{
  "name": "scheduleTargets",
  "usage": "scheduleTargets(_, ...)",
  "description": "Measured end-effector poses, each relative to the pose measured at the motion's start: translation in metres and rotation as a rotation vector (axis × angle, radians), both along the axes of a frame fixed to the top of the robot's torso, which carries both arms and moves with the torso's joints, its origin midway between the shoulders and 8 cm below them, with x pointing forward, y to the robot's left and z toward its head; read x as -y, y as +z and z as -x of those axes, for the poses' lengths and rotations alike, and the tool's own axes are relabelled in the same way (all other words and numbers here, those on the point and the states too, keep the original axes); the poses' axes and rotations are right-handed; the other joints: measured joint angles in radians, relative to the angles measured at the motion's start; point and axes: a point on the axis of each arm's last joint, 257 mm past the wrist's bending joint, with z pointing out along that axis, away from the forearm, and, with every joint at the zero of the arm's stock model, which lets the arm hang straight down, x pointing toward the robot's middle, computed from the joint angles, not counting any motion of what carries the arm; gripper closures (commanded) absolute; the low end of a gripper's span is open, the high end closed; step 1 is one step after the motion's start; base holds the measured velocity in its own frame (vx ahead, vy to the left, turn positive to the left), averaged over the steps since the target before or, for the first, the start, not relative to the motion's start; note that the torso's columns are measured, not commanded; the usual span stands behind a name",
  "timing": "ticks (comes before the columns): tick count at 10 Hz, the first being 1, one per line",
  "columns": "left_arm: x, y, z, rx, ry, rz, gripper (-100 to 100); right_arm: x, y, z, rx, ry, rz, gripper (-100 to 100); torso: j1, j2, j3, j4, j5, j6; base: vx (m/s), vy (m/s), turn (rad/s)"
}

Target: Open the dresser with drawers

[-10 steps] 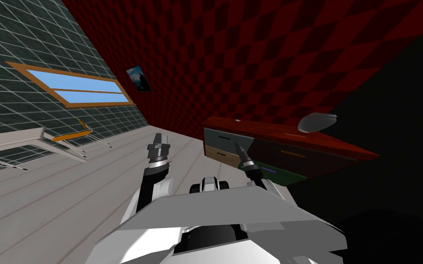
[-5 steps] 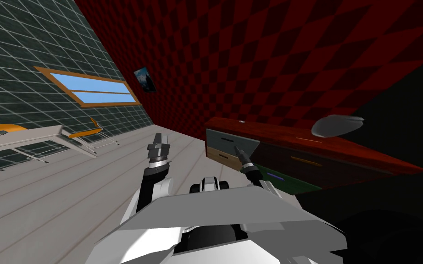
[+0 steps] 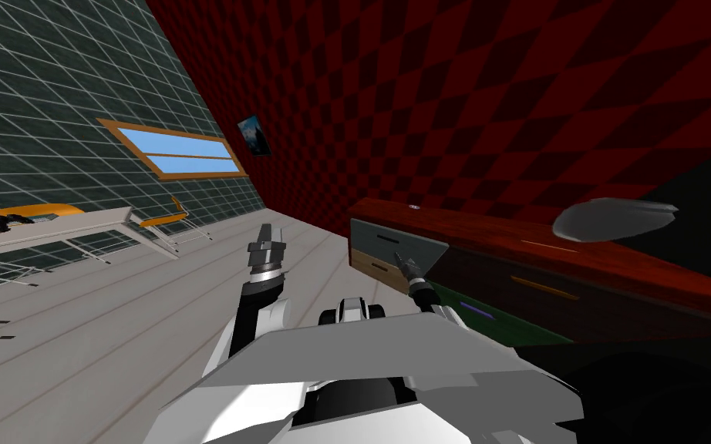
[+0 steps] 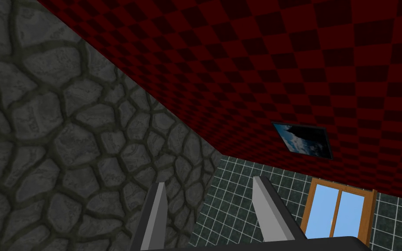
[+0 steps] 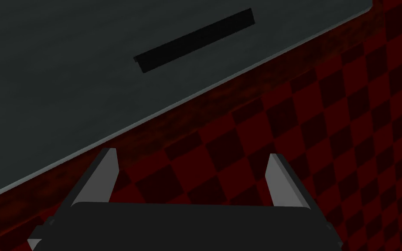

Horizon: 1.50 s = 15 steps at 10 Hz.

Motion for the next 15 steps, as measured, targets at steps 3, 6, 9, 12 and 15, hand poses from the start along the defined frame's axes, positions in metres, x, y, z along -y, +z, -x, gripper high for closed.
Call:
scheduleTargets(3,0.0,0.0,0.0,0.0,0.0,0.0,0,0.016,-0.025,0.009,-0.089,-0.044,0.116,-100,-0.001,0.003,0.001,0.001,0.0,0.0,0.072,-0.01,0.114)
scheduleTargets(6,0.0,0.0,0.0,0.0,0.0,0.0,0,0.034,-0.05,0.017,-0.186,-0.086,0.246,-100,0.0,0.001,0.001,0.0,0.0,0.0,0.063,0.001,0.08)
scheduleTargets(9,0.0,0.0,0.0,0.0,0.0,0.0,0,0.047,-0.068,0.028,-0.272,-0.125,0.362,-100,0.0,0.002,0.001,0.0,0.0,0.0,0.067,-0.002,0.108)
scheduleTargets(12,0.0,0.0,0.0,0.0,0.0,0.0,0,0.064,-0.087,0.042,-0.365,-0.163,0.491,-100,0.001,0.002,0.001,0.0,0.0,0.0,0.058,0.001,0.079)
scheduleTargets(15,0.0,0.0,0.0,0.0,0.0,0.0,0,0.075,-0.096,0.051,-0.434,-0.189,0.611,-100,0.0,0.002,0.001,0.0,0.0,0.001,0.055,-0.002,0.096)
